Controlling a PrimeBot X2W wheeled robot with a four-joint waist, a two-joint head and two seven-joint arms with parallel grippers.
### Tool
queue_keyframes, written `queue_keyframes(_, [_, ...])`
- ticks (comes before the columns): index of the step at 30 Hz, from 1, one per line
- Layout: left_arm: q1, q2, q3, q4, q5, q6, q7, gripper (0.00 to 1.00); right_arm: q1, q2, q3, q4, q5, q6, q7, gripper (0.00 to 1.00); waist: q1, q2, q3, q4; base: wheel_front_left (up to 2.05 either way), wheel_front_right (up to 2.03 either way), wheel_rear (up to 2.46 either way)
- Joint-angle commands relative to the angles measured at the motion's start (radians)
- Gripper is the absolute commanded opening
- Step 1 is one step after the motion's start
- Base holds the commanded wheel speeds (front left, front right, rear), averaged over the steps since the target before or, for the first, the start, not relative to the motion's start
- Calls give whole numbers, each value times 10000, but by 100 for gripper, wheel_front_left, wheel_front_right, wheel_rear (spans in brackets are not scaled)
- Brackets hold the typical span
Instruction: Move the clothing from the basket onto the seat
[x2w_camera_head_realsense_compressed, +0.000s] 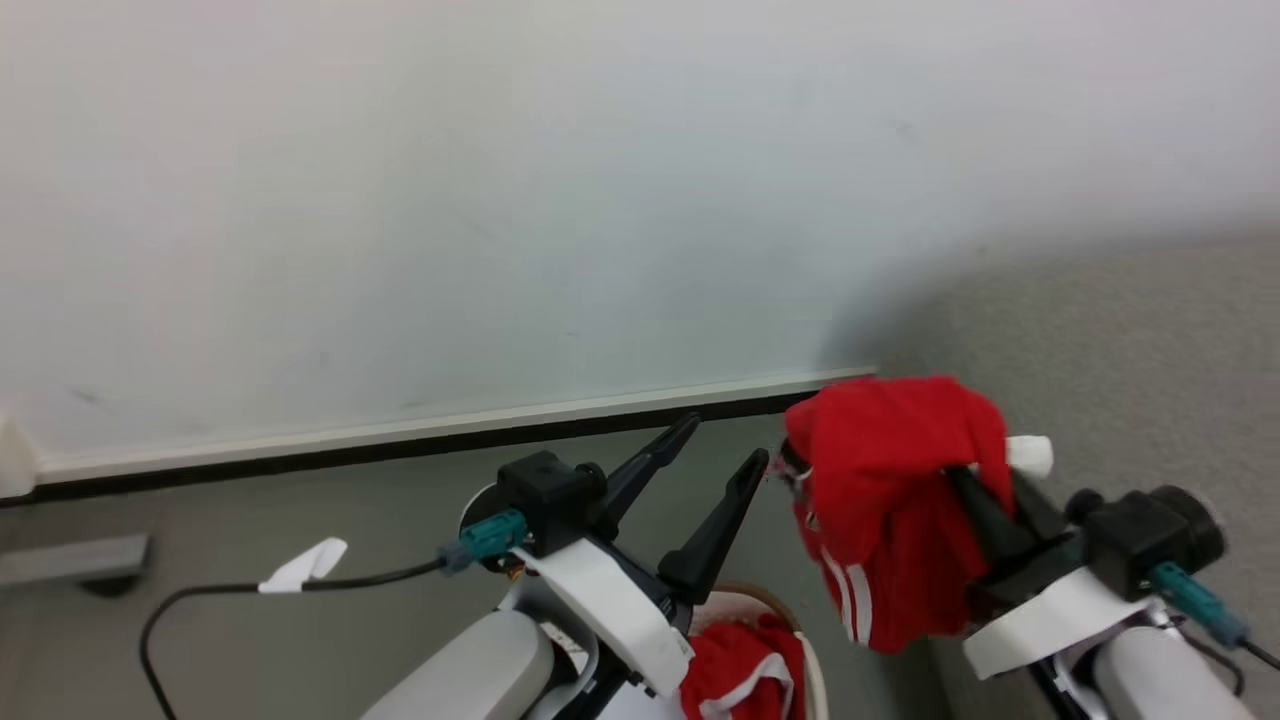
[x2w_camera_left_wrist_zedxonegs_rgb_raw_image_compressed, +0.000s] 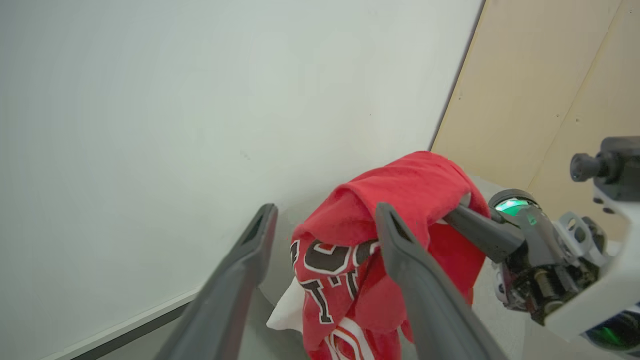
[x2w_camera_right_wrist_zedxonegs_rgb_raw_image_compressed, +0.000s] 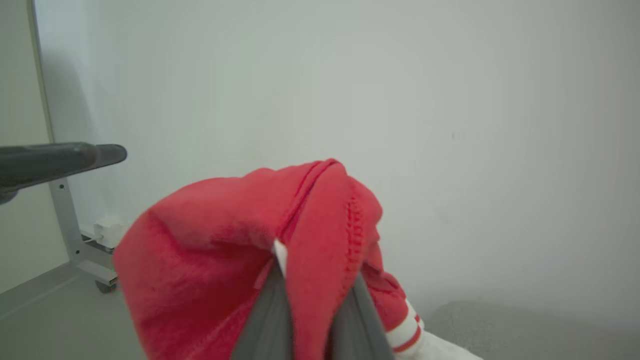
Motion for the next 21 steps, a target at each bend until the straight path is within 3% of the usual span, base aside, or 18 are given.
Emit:
queue_keyframes(1, [106, 89, 21, -11, 123, -35, -79, 100, 121, -115, -239, -187, -92, -25, -1, 0, -1, 0, 128, -533, 0, 0, 0])
queue_keyframes(10, [264, 277, 161, -432, 577, -249, -453, 100, 856, -363, -1667, -1650, -826, -25, 2, 0, -1, 0, 487, -2090, 0, 0, 0])
queue_keyframes(21, [421, 469, -69, -326, 971, -426, -523, 100, 1645, -113, -2685, -2892, -1318, -25, 3, 0, -1, 0, 1022, -3201, 0, 0, 0])
